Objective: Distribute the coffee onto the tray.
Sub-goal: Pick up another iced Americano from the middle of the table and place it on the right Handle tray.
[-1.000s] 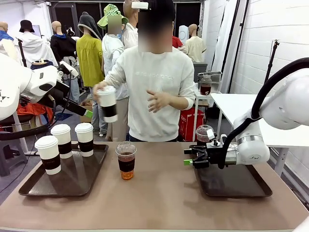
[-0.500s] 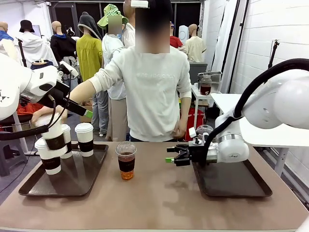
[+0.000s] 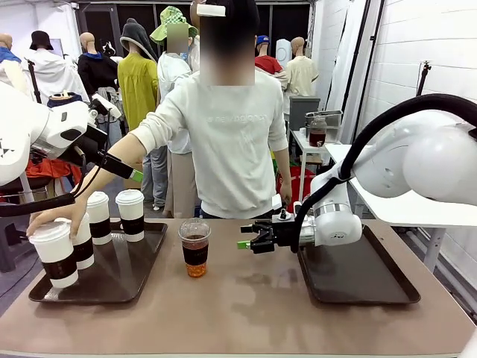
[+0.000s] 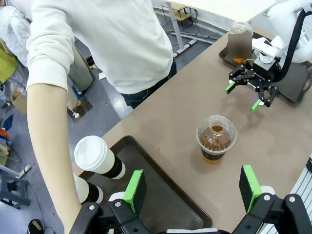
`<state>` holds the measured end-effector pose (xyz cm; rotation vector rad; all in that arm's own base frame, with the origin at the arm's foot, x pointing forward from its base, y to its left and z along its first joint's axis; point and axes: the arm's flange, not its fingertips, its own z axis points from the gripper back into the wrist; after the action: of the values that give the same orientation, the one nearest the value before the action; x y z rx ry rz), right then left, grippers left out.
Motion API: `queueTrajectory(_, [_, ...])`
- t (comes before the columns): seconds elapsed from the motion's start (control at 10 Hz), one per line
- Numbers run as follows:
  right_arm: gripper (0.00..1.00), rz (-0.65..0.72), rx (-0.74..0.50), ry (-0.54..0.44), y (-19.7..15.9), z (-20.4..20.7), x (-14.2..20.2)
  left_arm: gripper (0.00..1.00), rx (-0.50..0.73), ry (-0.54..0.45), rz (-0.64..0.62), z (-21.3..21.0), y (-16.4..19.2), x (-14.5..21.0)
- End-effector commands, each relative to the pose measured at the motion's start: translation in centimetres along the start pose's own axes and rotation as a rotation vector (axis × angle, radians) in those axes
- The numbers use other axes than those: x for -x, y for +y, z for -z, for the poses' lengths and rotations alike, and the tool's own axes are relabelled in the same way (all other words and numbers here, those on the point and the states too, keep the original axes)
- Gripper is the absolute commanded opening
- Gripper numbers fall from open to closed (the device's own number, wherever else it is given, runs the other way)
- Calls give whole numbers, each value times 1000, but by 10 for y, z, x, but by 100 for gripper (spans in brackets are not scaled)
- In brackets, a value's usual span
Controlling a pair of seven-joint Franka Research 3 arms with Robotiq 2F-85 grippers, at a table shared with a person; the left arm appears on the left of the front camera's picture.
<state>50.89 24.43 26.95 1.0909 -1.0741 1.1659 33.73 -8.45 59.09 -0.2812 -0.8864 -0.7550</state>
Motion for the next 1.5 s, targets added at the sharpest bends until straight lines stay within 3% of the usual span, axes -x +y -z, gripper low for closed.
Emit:
queueTrajectory(0.0, [100,8,2,31,-2,5,-2,100,4,-3,1,0,1,1])
queueTrajectory(0.7, [100,-4,1,3,-2,0,-1,100,4,-3,1,0,1,1])
queueTrajectory(0.9, [100,2,-18,-38,-7,24,8,100,4,-3,1,0,1,1])
queueTrajectory(1.4, [100,11,-89,-34,-14,73,20,100,4,-3,1,0,1,1])
